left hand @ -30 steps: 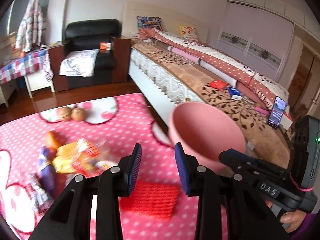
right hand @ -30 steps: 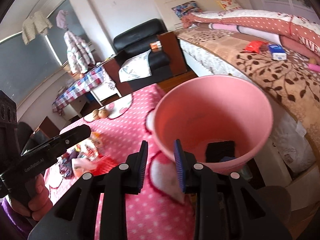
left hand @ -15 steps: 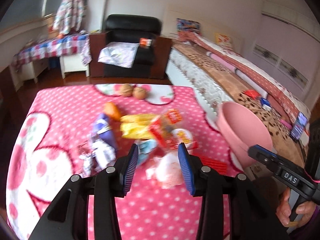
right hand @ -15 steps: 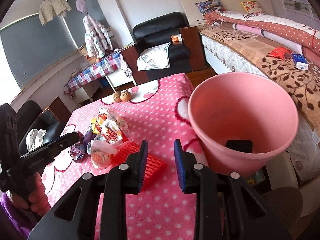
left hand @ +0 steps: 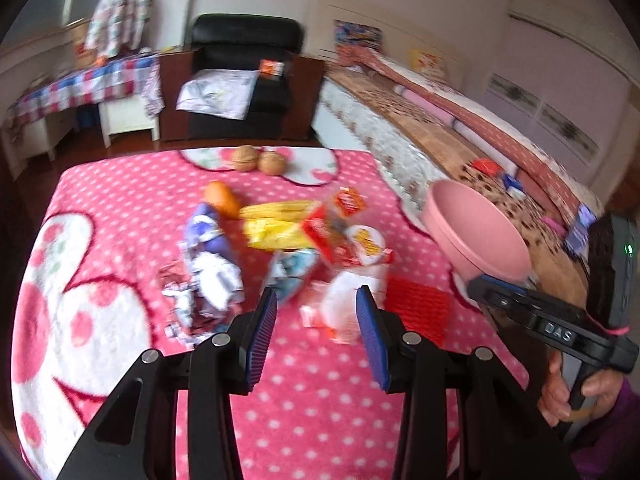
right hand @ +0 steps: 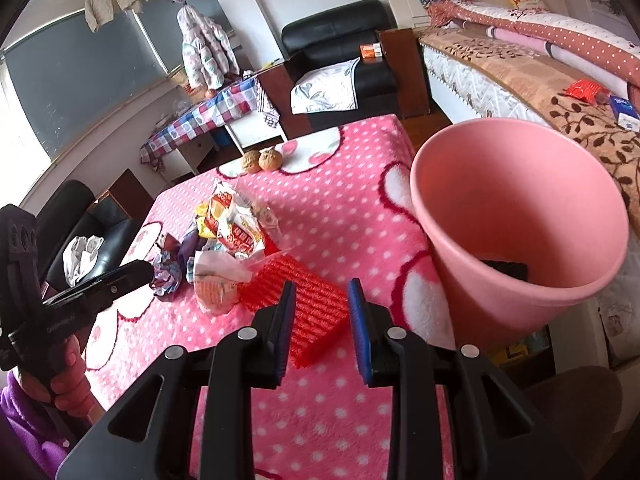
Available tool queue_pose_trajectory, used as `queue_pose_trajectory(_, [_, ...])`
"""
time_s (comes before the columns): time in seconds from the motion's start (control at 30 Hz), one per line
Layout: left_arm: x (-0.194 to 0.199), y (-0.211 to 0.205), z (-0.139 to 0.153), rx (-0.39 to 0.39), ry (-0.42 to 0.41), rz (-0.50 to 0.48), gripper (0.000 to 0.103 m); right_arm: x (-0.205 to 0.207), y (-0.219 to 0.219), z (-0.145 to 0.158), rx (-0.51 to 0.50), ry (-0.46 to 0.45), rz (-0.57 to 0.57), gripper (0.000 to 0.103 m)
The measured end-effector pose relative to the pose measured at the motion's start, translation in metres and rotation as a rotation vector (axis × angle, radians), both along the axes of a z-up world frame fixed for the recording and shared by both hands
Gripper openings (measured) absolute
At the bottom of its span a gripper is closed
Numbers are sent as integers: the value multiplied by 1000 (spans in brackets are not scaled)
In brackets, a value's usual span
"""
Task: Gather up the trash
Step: 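Grasp the red mesh net with the right tool while the left tool grasps a white wrapper, then carry the red mesh net and white wrapper to the pink bucket with both tools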
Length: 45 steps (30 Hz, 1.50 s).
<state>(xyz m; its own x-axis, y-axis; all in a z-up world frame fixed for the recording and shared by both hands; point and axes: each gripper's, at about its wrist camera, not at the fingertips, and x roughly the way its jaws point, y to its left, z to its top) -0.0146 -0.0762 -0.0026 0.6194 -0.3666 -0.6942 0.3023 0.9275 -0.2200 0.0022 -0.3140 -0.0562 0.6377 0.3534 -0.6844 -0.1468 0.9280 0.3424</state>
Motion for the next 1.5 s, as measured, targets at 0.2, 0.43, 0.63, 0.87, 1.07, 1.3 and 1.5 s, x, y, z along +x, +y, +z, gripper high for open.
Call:
queue_pose_trajectory(0.2, [8, -29, -4, 36, -5, -88, 40, -1, -2, -3, 12, 12, -2, 40])
queue_pose_trajectory(0.43, [24, -42, -20, 71, 40, -86, 23, 3, -3, -9, 24, 41, 4, 41])
queue_pose_trajectory(0.63, [26, -29, -21, 34, 43, -65, 9, 7, -1, -15, 32, 74, 11, 41])
queue_pose_trajectory(0.87, [17, -9, -9, -32, 22, -66, 8, 14, 4, -25, 31, 131, 24, 41])
queue_pose_trajectory(1.07, [12, 2, -6, -58, 20, -52, 8, 20, 10, -36, 29, 189, 42, 41])
queue_pose_trajectory(1.3, [9, 3, -8, -69, 27, -50, 8, 18, 12, -35, 49, 182, 53, 15])
queue_pose_trajectory(1.5, [7, 6, -5, -87, 32, -45, 8, 13, 5, -27, 88, 133, 56, 5])
